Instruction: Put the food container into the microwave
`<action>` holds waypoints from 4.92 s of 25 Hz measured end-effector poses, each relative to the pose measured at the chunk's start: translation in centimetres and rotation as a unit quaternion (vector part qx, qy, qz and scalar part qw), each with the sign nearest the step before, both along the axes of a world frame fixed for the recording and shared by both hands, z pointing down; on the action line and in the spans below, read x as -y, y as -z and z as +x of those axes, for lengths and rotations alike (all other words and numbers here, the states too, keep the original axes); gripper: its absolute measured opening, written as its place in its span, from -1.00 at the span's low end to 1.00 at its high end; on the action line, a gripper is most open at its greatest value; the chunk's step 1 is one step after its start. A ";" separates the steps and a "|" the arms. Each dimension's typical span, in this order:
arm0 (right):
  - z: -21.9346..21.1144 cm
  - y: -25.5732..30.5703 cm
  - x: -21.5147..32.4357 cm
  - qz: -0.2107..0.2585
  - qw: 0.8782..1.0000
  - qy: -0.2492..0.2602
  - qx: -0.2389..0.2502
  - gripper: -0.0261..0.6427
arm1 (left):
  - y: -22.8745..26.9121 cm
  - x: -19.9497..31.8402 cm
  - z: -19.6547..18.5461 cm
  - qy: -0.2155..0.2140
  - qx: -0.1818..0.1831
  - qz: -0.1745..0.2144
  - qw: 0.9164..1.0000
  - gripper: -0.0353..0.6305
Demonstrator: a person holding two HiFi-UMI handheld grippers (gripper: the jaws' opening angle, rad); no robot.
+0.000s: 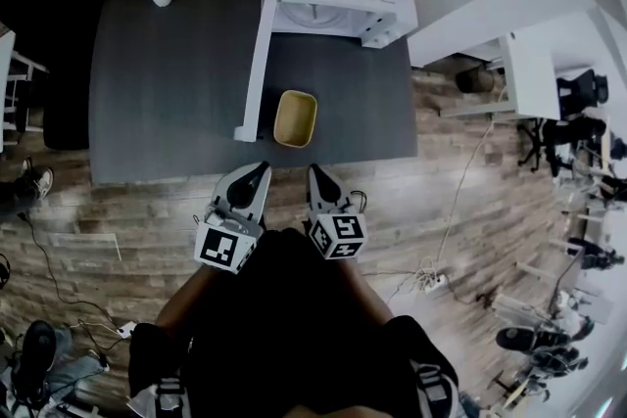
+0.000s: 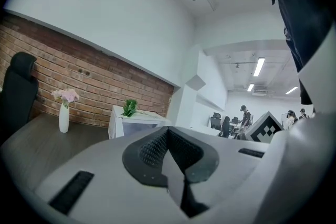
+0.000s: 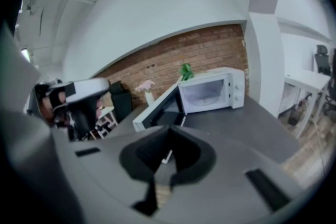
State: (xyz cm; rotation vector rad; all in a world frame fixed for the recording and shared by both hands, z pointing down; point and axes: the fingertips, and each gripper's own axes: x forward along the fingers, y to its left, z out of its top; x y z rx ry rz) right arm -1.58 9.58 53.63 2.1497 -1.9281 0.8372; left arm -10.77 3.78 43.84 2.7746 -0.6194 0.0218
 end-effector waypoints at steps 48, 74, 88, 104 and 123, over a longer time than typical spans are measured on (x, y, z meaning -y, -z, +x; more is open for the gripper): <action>-0.6 -21.9 4.6 -0.303 0.771 0.535 -0.167 -0.55 | -2.3 9.2 5.3 0.135 0.022 -0.043 0.990 -0.79; 1.0 -25.7 4.1 -0.339 0.741 0.543 -0.205 -0.76 | -2.9 9.6 5.8 0.139 0.026 -0.049 0.989 -0.79; 2.5 -23.6 5.6 -0.319 0.741 0.549 -0.220 -0.80 | -2.5 9.5 7.9 0.132 0.023 -0.044 0.990 -0.79; 6.0 -19.3 7.2 -0.267 0.759 0.548 -0.228 -0.82 | -1.0 9.0 12.3 0.139 0.021 -0.024 0.990 -0.79; 12.9 -15.4 6.8 -0.218 0.759 0.553 -0.265 -0.82 | 0.9 6.8 18.0 0.159 0.030 0.025 0.987 -0.79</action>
